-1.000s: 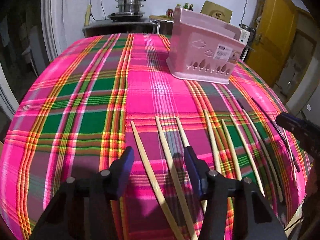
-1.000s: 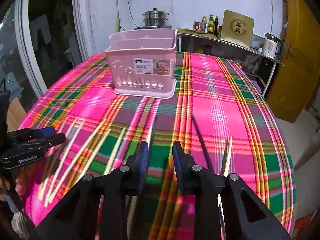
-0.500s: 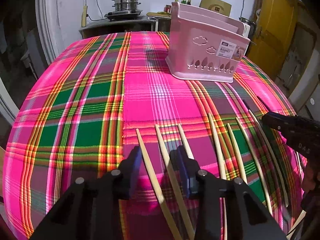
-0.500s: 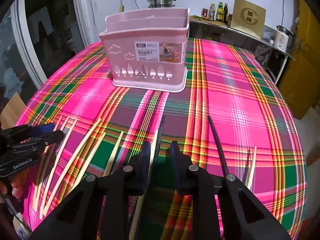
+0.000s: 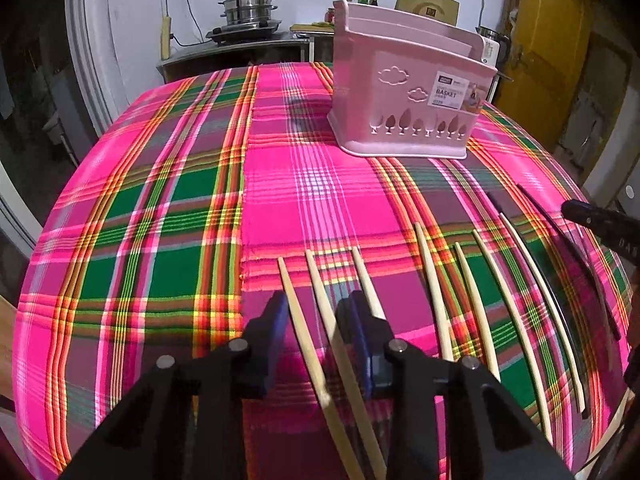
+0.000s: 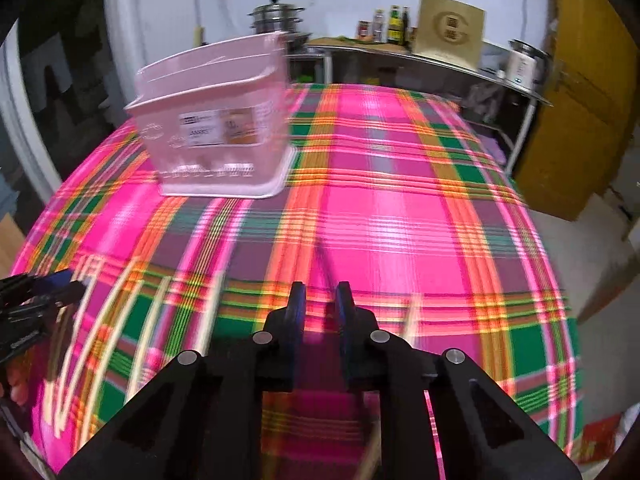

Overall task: Organize utensils
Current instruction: 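Close the left tool on a wooden chopstick while the right tool grasps another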

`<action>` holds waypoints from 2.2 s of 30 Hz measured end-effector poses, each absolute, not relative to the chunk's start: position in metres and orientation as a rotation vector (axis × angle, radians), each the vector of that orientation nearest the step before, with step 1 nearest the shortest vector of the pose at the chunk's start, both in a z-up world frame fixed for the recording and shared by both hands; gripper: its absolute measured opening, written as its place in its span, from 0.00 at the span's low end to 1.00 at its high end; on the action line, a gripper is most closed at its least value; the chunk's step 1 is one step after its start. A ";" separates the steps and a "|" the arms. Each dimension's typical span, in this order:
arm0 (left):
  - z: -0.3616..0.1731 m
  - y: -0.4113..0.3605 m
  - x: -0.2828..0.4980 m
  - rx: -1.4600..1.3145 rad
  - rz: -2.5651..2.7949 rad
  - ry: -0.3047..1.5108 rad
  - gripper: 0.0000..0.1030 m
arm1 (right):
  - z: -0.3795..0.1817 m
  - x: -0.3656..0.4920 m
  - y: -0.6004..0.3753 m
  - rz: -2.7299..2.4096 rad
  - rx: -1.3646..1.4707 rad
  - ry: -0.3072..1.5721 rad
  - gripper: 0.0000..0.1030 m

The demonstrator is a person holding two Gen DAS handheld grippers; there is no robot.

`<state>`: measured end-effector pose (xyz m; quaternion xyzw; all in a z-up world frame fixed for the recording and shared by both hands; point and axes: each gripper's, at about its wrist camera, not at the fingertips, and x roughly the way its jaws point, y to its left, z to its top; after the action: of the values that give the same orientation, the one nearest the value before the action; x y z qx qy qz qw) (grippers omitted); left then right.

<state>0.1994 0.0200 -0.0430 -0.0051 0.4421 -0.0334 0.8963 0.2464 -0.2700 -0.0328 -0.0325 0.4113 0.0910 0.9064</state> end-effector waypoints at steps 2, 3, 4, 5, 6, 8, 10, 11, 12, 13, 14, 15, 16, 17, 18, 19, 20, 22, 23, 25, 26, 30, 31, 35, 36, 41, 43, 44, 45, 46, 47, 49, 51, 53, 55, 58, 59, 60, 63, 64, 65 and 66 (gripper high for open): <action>-0.043 0.019 0.201 -0.004 -0.067 0.916 0.30 | -0.035 0.249 -0.281 0.163 -0.047 0.857 0.16; -0.043 0.019 0.201 -0.003 -0.067 0.917 0.30 | -0.035 0.251 -0.285 0.155 -0.039 0.864 0.16; -0.043 0.019 0.202 -0.003 -0.066 0.917 0.30 | -0.036 0.252 -0.289 0.148 -0.030 0.869 0.16; -0.043 0.019 0.202 -0.001 -0.066 0.917 0.29 | -0.037 0.254 -0.292 0.140 -0.024 0.871 0.16; -0.043 0.018 0.202 0.001 -0.066 0.918 0.29 | -0.038 0.255 -0.294 0.133 -0.020 0.876 0.16; -0.043 0.019 0.203 -0.005 -0.065 0.919 0.29 | -0.038 0.256 -0.300 0.121 -0.009 0.883 0.16; -0.043 0.019 0.203 -0.007 -0.065 0.920 0.29 | -0.036 0.256 -0.304 0.108 0.001 0.876 0.16; -0.043 0.019 0.203 -0.007 -0.066 0.921 0.29 | -0.035 0.255 -0.307 0.102 0.002 0.877 0.16; -0.043 0.018 0.203 -0.005 -0.066 0.921 0.29 | -0.036 0.255 -0.308 0.099 0.001 0.883 0.16; -0.043 0.019 0.203 -0.009 -0.065 0.922 0.29 | -0.037 0.255 -0.310 0.089 -0.003 0.895 0.16; -0.043 0.019 0.203 -0.012 -0.066 0.923 0.29 | -0.036 0.253 -0.311 0.081 -0.005 0.896 0.16; -0.043 0.020 0.204 -0.015 -0.068 0.924 0.29 | -0.035 0.251 -0.313 0.079 -0.001 0.891 0.17; -0.043 0.020 0.204 -0.017 -0.068 0.924 0.29 | -0.035 0.249 -0.315 0.077 0.005 0.891 0.18; -0.043 0.019 0.204 -0.015 -0.068 0.925 0.29 | -0.035 0.248 -0.316 0.074 0.011 0.893 0.19; -0.043 0.019 0.205 -0.014 -0.066 0.927 0.29 | -0.036 0.247 -0.318 0.068 0.014 0.899 0.19; -0.043 0.018 0.205 -0.015 -0.064 0.929 0.29 | -0.037 0.246 -0.319 0.058 0.016 0.910 0.19; -0.043 0.018 0.205 -0.018 -0.063 0.929 0.29 | -0.036 0.245 -0.320 0.049 0.022 0.909 0.19; -0.043 0.018 0.205 -0.019 -0.063 0.929 0.29 | -0.031 0.240 -0.324 0.049 0.048 0.890 0.20; -0.043 0.018 0.205 -0.019 -0.062 0.929 0.29 | -0.029 0.237 -0.326 0.045 0.061 0.884 0.21; -0.043 0.018 0.205 -0.014 -0.062 0.931 0.29 | -0.030 0.237 -0.326 0.040 0.060 0.898 0.23; -0.043 0.018 0.205 -0.013 -0.063 0.931 0.29 | -0.033 0.239 -0.325 0.040 0.055 0.912 0.23; -0.043 0.016 0.206 -0.009 -0.064 0.933 0.29 | -0.042 0.248 -0.321 0.048 0.047 0.953 0.23; -0.042 0.016 0.206 -0.008 -0.065 0.935 0.29 | -0.044 0.250 -0.321 0.049 0.047 0.963 0.23; -0.041 0.017 0.209 -0.016 -0.081 0.945 0.23 | -0.048 0.256 -0.319 0.042 0.022 0.976 0.19; -0.041 0.018 0.210 -0.020 -0.083 0.948 0.21 | -0.047 0.258 -0.319 0.043 0.018 0.978 0.17; -0.041 0.024 0.216 -0.048 -0.111 0.970 0.14 | -0.046 0.268 -0.320 0.061 0.005 0.996 0.08; -0.040 0.025 0.219 -0.059 -0.122 0.979 0.13 | -0.047 0.271 -0.320 0.070 0.011 0.997 0.05; -0.040 0.025 0.220 -0.060 -0.126 0.983 0.13 | -0.046 0.271 -0.321 0.075 0.020 0.997 0.05; -0.040 0.025 0.220 -0.058 -0.130 0.985 0.12 | -0.045 0.271 -0.322 0.082 0.028 0.994 0.05; -0.039 0.025 0.220 -0.059 -0.132 0.985 0.09 | -0.044 0.270 -0.321 0.085 0.031 0.989 0.05; -0.037 0.025 0.220 -0.061 -0.135 0.980 0.06 | -0.042 0.269 -0.321 0.086 0.032 0.981 0.05; -0.034 0.025 0.220 -0.067 -0.140 0.980 0.00 | -0.037 0.265 -0.321 0.094 0.036 0.966 0.05; -0.032 0.025 0.218 -0.073 -0.150 0.976 0.00 | -0.029 0.259 -0.319 0.108 0.040 0.943 0.05; -0.030 0.025 0.215 -0.070 -0.151 0.971 0.00 | -0.023 0.254 -0.317 0.117 0.033 0.926 0.05; -0.029 0.026 0.213 -0.070 -0.154 0.972 0.00 | -0.017 0.251 -0.315 0.123 0.032 0.914 0.05; -0.033 0.027 0.213 -0.060 -0.145 0.984 0.00 | -0.012 0.246 -0.312 0.129 0.031 0.900 0.05; -0.035 0.026 0.213 -0.049 -0.148 0.992 0.00 | -0.011 0.244 -0.312 0.132 0.034 0.897 0.05; -0.037 0.025 0.213 -0.044 -0.157 1.007 0.01 | -0.010 0.243 -0.312 0.133 0.036 0.894 0.05; -0.038 0.024 0.214 -0.036 -0.144 1.020 0.14 | -0.007 0.240 -0.312 0.134 0.040 0.889 0.05; -0.038 0.023 0.215 -0.025 -0.138 1.012 0.16 | -0.007 0.238 -0.313 0.136 0.040 0.887 0.05; -0.039 0.022 0.216 -0.004 -0.124 1.006 0.17 | -0.005 0.235 -0.313 0.141 0.040 0.883 0.05; -0.038 0.020 0.217 0.016 -0.108 1.001 0.17 | -0.004 0.234 -0.313 0.143 0.039 0.880 0.05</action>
<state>0.2168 0.0203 -0.0384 0.0078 0.4794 -0.0516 0.8760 0.2336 -0.3131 -0.0041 0.0189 0.4253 0.0694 0.9022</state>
